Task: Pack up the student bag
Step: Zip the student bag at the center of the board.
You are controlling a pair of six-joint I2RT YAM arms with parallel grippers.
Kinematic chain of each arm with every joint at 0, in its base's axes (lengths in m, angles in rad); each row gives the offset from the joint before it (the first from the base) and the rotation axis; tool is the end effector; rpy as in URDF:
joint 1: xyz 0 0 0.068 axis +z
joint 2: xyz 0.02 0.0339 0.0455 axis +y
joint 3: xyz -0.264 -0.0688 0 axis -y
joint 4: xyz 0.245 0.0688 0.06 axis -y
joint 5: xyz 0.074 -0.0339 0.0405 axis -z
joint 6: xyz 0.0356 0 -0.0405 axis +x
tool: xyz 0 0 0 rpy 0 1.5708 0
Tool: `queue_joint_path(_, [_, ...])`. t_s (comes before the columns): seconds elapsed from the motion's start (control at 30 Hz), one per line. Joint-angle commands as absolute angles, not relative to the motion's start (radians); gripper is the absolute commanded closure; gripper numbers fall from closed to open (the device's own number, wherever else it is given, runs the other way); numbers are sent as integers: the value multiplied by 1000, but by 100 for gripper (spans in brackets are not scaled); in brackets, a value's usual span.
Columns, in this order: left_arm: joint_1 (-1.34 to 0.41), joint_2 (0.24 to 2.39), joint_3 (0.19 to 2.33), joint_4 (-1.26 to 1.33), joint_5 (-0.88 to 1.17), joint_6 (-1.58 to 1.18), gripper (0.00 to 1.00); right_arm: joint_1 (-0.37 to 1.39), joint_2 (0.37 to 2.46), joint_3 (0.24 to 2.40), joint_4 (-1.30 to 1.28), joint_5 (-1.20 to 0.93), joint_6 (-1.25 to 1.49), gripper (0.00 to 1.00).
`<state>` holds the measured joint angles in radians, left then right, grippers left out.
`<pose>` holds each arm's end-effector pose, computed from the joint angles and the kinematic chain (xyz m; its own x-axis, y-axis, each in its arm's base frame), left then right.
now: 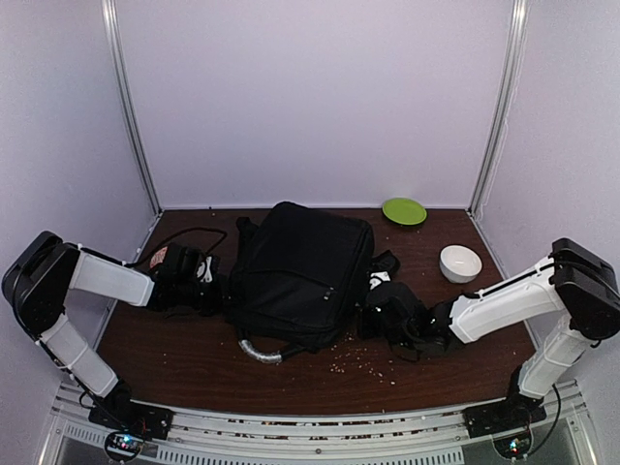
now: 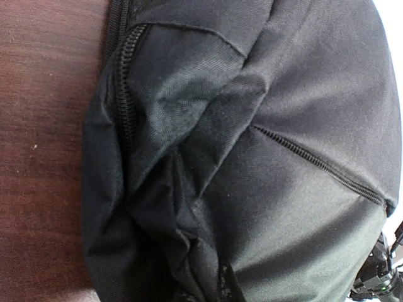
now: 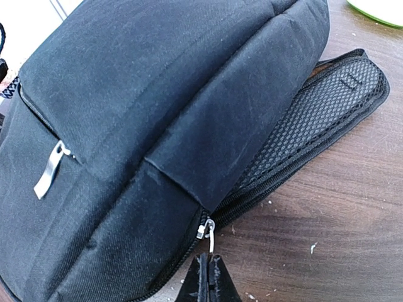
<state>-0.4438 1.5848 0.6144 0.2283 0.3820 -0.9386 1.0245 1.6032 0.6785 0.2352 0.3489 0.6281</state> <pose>0.2567 -0.1367 0.1369 -0.8823 -0.4094 -0.2323 -0.1103 0.6596 -0.7435 0.1698 0.2559 0.1495 -0.6587 -0.0205 -0.7521 -0.3446 0.8968 0.2774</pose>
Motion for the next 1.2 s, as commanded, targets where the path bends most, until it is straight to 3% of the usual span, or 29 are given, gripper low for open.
queue_joint_path(0.0, [-431, 1608, 592, 212, 373, -903, 100, 1005, 1623, 701, 222, 412, 638, 100])
queue_joint_path(0.3, [-432, 1592, 578, 235, 378, -899, 100, 999, 1635, 723, 228, 368, 656, 99])
queue_joint_path(0.4, [-432, 1592, 571, 248, 383, -904, 100, 999, 1622, 706, 256, 342, 661, 90])
queue_joint_path(0.53, [-431, 1582, 563, 252, 383, -902, 100, 1001, 1585, 709, 226, 279, 653, 63])
queue_joint_path(0.7, [-439, 1544, 573, 224, 382, -869, 100, 1019, 1490, 678, 179, 236, 677, 42])
queue_joint_path(0.9, [-450, 1445, 598, 100, 328, -811, 96, 1004, 1326, 649, 60, 286, 866, 26])
queue_joint_path(1.03, [-452, 1384, 608, 28, 288, -780, 92, 954, 1268, 668, 40, 304, 1024, 25])
queue_joint_path(1.1, [-453, 1355, 610, -13, 262, -767, 87, 940, 1262, 667, 90, 328, 1052, 25])
queue_joint_path(1.17, [-453, 1326, 613, -59, 235, -753, 76, 917, 1287, 686, 109, 335, 1071, 25])
